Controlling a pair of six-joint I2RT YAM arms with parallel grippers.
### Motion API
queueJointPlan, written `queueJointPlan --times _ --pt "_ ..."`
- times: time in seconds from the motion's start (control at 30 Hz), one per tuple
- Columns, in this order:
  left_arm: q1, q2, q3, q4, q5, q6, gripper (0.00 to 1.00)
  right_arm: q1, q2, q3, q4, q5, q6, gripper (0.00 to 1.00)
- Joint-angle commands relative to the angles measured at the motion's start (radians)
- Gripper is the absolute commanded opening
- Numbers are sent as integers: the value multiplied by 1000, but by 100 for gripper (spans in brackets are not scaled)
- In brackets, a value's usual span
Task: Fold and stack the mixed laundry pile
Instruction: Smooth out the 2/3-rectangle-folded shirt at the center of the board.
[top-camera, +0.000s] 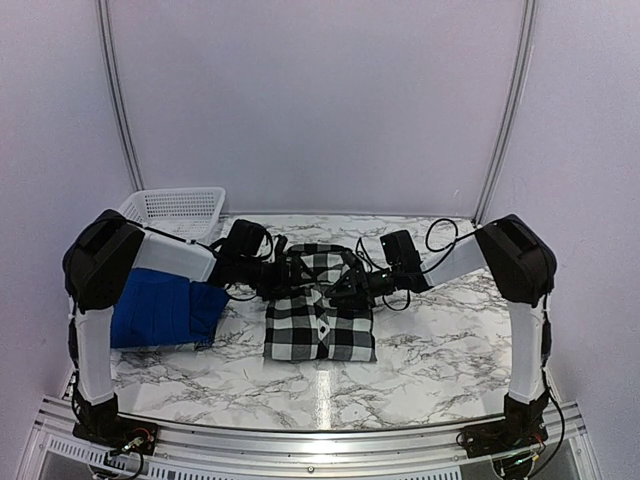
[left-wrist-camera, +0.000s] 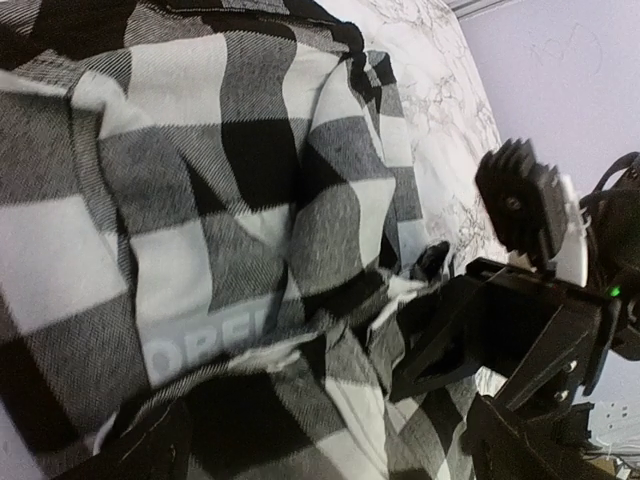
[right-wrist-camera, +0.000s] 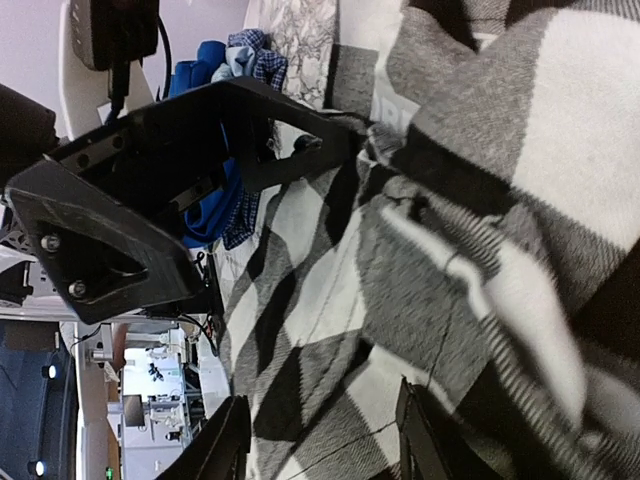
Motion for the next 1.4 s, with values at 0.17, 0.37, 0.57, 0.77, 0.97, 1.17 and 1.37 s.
queueJointPlan --times 0.17,0.37,0.57,0.77,0.97,1.17,1.37 --pt "-16 -422 -261 -31 19 69 99 109 -309 -113 -101 -25 -42 50" --pt "-17 -554 -369 -24 -62 41 99 204 -205 -124 2 -63 -6 50" --pt "-18 -689 -405 -60 -218 92 99 224 -12 -180 146 -89 28 49" --pt "-44 -785 -440 -114 -237 185 99 226 -29 -173 120 -102 24 49" --pt "-332 -739 -387 -356 -606 559 99 208 -213 -27 -100 -93 -39 49" --pt "-554 -641 -415 -291 -840 813 99 133 -155 94 -337 -50 -221 47" --pt "-665 -469 -363 -214 -971 995 87 107 -31 213 -466 17 -351 41"
